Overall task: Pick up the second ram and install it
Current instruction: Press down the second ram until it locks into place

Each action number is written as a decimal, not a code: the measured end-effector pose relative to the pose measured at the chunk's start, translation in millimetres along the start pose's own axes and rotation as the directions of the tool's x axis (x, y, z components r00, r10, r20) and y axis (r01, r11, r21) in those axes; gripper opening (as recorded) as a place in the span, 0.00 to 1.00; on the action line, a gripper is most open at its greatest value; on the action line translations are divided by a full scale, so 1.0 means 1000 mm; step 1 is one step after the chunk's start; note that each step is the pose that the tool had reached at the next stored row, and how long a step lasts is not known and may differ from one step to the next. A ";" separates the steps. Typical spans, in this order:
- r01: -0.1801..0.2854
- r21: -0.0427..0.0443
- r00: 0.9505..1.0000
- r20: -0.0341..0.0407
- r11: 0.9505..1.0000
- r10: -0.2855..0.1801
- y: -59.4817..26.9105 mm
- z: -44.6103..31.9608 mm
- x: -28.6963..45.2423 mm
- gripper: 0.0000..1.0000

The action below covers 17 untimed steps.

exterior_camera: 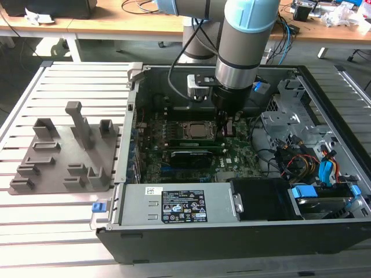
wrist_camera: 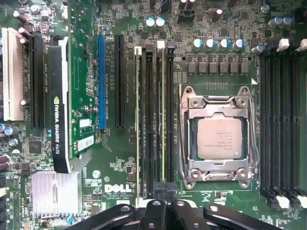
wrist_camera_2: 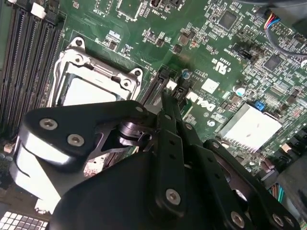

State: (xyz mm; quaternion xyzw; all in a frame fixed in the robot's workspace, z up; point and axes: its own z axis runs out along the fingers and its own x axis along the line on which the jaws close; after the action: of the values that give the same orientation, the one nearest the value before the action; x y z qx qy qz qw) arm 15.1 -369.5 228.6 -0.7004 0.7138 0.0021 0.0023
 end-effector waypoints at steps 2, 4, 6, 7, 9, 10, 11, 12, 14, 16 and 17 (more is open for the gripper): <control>0.000 0.004 1.000 -0.001 1.000 0.000 0.0033 -0.0036 0.0000 0.11; 0.000 0.008 1.000 -0.001 1.000 0.000 0.0233 -0.0038 0.0005 0.11; 0.000 0.010 1.000 -0.001 1.000 0.000 0.0459 -0.0038 0.0010 0.11; 0.000 0.010 1.000 -0.001 1.000 0.000 0.0527 -0.0038 0.0012 0.11; 0.000 0.013 1.000 -0.001 1.000 0.000 0.0766 -0.0031 0.0016 0.11; 0.000 0.013 1.000 -0.001 1.000 0.000 0.0831 -0.0027 0.0017 0.11; 0.000 0.014 1.000 -0.001 1.000 0.000 0.0889 -0.0019 0.0018 0.11; 0.000 0.013 1.000 -0.002 1.000 0.000 0.0923 0.0010 0.0021 0.11; 0.000 0.014 1.000 0.000 1.000 0.000 0.0895 -0.0026 0.0017 0.11; 0.000 0.005 1.000 -0.001 1.000 0.000 0.0777 -0.0038 0.0016 0.11; 0.000 -0.006 1.000 -0.001 1.000 0.000 0.0656 -0.0038 0.0014 0.11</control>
State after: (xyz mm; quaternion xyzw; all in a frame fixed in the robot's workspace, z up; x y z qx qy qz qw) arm -50.5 -369.6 232.3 -0.7004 0.7137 0.0037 -0.0003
